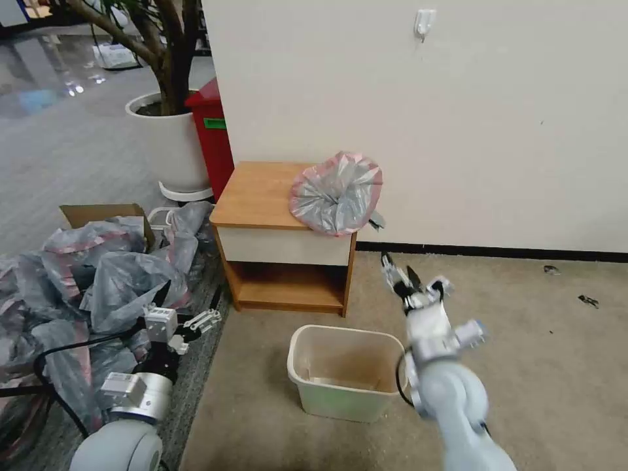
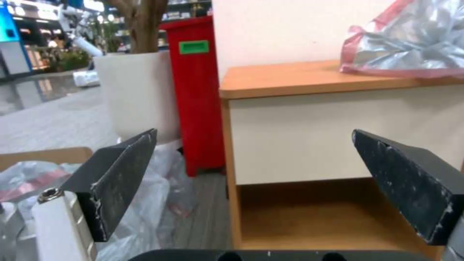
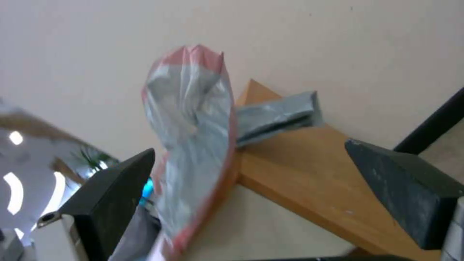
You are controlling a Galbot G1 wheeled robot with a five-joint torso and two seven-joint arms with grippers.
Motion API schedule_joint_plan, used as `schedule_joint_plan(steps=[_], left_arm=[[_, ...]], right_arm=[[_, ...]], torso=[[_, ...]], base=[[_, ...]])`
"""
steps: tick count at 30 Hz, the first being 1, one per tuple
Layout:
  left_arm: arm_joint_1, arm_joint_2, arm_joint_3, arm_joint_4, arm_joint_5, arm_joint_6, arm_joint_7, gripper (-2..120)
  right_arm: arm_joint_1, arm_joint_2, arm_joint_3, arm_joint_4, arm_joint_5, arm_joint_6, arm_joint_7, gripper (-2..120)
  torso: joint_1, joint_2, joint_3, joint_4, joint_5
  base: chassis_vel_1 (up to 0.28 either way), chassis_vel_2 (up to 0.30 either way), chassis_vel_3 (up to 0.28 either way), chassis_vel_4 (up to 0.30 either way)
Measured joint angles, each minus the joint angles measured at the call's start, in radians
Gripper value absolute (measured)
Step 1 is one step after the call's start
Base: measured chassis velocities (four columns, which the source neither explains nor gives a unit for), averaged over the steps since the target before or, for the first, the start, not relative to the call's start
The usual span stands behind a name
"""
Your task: Pick up the garbage bag from the table and place it over the trash can.
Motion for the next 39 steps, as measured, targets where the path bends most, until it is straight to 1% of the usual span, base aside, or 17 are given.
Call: schedule_joint_plan(steps=[3,4,7,9,13,14,17,26,36,39], left_arm=[[0.008,-0.002,-0.006,0.001,0.004,-0.003,-0.007,100],[0.008,-0.002,-0.006,0.001,0.004,-0.003,-0.007,100],[0.010,-0.009,-0.006,-0.001,0.012,-0.003,-0.015,100],[0.012,-0.010,-0.006,-0.002,0.014,-0.003,-0.017,100],[0.026,-0.011,-0.023,-0.004,0.016,-0.004,-0.024,100],[0.026,-0.011,-0.023,-0.004,0.016,-0.004,-0.024,100],[0.039,-0.014,-0.038,-0.004,0.016,-0.008,-0.030,100],[0.044,-0.026,-0.038,0.009,0.019,-0.011,-0.040,100],[0.048,-0.025,-0.040,0.011,0.019,-0.011,-0.048,100],[0.050,-0.028,-0.040,0.015,0.020,-0.011,-0.052,100]], right_arm=[[0.078,0.036,0.020,-0.077,0.089,-0.005,0.018,100],[0.078,0.036,0.020,-0.077,0.089,-0.005,0.018,100],[0.135,0.052,0.028,-0.139,0.145,-0.009,0.036,100],[0.152,0.052,0.028,-0.162,0.155,-0.009,0.037,100],[0.224,0.052,0.028,-0.281,0.171,-0.006,0.032,100],[0.224,0.052,0.028,-0.281,0.171,-0.006,0.032,100],[0.259,0.052,0.035,-0.347,0.175,-0.003,0.017,100],[0.326,0.052,0.044,-0.417,0.181,0.001,-0.001,100],[0.367,0.052,0.047,-0.464,0.175,0.003,-0.017,100],[0.382,0.052,0.046,-0.485,0.163,0.005,-0.024,89]], torso=[[0.000,0.000,0.000,-0.0001,0.0000],[0.000,0.000,0.000,-0.0001,0.0000],[0.000,0.000,0.000,0.0000,-0.0001],[0.000,0.000,0.000,-0.0001,-0.0001],[0.000,0.000,0.000,-0.0001,0.0000],[0.000,0.000,0.000,-0.0001,0.0000],[0.000,0.000,0.000,-0.0001,0.0000],[0.000,0.000,0.000,-0.0002,0.0000],[0.000,0.000,0.000,-0.0001,0.0000],[0.000,0.000,0.000,-0.0001,0.0000]], base=[[0.000,0.000,0.000,0.000],[0.000,0.000,0.000,0.000],[0.000,0.000,0.000,0.000],[0.000,0.000,0.000,0.000],[0.000,0.000,0.000,0.000],[0.000,0.000,0.000,0.000],[0.000,0.000,0.000,0.000],[0.000,0.000,0.000,0.000],[0.000,0.000,0.000,0.000],[0.000,0.000,0.000,0.000]])
